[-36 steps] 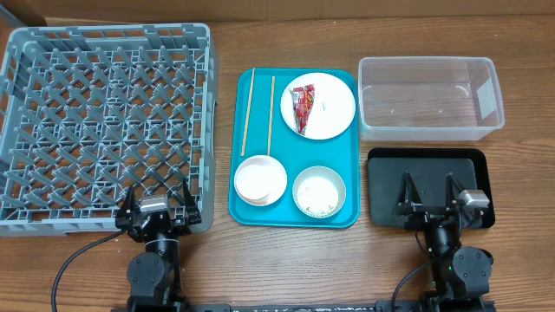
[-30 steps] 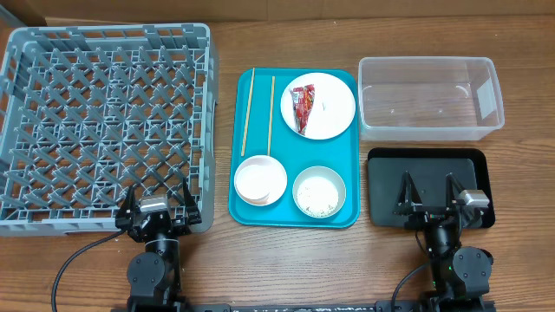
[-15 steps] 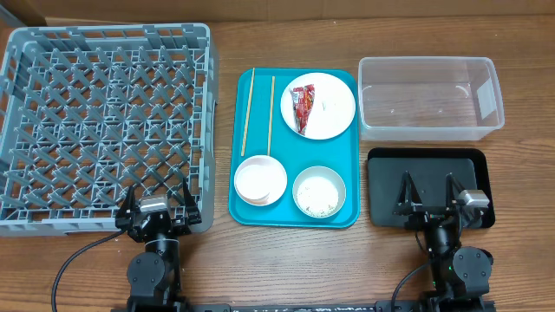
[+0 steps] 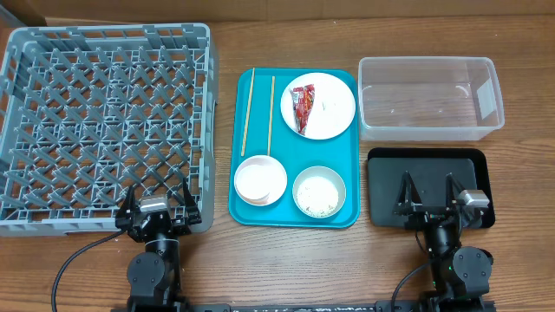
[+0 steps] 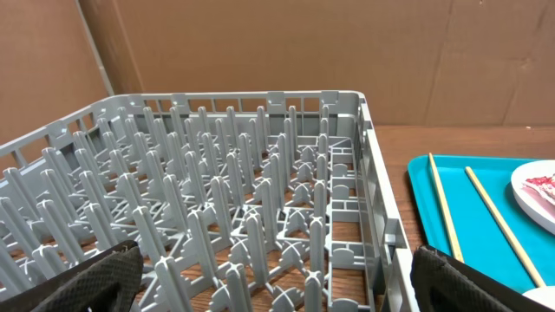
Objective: Sort waste into correct bins and load items into the dishwasher
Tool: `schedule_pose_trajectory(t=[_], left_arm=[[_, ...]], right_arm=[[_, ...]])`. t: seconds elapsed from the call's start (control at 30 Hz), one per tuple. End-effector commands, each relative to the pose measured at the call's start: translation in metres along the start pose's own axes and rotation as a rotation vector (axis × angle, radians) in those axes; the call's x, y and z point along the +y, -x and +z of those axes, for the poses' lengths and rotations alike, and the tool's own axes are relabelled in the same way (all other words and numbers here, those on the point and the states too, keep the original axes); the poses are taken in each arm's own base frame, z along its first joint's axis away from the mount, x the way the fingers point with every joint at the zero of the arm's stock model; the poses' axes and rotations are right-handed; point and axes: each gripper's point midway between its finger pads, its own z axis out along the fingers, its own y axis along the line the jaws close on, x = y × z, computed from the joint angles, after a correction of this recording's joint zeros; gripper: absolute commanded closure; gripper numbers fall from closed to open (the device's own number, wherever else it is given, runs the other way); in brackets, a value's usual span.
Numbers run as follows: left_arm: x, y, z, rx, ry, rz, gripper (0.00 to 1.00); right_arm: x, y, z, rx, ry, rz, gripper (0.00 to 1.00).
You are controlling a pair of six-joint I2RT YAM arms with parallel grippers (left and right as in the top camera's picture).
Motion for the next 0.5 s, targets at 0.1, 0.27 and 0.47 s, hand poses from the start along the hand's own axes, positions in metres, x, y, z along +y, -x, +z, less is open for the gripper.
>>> schedule_pose_trajectory(t=[0.1, 0.27, 0.47], left_arm=[[-0.0002, -0.0012, 0.0003, 0.001, -0.003, 0.015, 0.0], [-0.0002, -0.001, 0.0003, 0.001, -0.003, 0.015, 0.0], [0.0, 0.0059, 0.0002, -0.027, -0.002, 0.008, 0.0]], right_arm=[[-0.0021, -0.0015, 0.0002, -0.005, -0.009, 0.003, 0.0], [-0.0012, 0.001, 0.0001, -0.016, -0.005, 0.004, 0.0], [-0.0027, -0.001, 0.0002, -0.008, -0.012, 0.001, 0.0]])
